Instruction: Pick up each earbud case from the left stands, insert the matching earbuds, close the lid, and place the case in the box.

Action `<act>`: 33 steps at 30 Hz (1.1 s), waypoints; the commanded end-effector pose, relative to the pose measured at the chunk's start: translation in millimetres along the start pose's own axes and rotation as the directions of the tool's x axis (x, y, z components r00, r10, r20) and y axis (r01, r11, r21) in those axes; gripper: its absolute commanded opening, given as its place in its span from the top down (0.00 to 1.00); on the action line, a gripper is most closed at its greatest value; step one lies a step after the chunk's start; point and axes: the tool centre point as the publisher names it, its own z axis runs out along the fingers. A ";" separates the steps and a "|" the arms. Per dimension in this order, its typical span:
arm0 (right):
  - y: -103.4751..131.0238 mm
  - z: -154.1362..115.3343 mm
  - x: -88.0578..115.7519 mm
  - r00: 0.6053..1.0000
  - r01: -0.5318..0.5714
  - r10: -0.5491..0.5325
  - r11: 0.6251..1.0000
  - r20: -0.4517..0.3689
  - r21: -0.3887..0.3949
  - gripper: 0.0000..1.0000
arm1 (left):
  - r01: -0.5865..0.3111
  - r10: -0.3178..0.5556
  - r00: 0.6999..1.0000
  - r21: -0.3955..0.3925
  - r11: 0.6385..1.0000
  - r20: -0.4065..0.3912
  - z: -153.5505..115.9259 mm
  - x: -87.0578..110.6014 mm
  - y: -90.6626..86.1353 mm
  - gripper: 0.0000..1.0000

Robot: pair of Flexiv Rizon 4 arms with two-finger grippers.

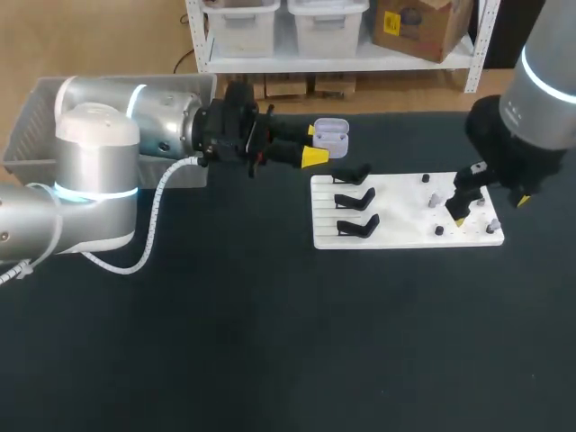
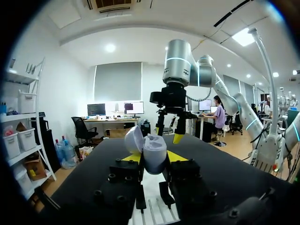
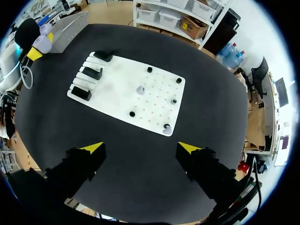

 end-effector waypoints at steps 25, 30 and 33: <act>-14.8 39.4 2.1 0.997 -0.002 0.006 0.999 -0.078 0.049 0.00 | -0.003 0.003 1.000 -0.005 1.000 0.001 0.0 0.5 -1.9 1.00; -21.3 50.5 0.6 0.995 -0.021 0.027 0.998 -0.091 0.062 0.02 | -0.003 0.003 1.000 -0.005 1.000 0.001 0.0 0.5 -1.9 1.00; -25.8 55.3 -0.1 0.995 -0.038 0.045 0.997 -0.094 0.073 0.19 | -0.003 0.003 1.000 -0.005 1.000 0.001 0.0 0.5 -1.9 1.00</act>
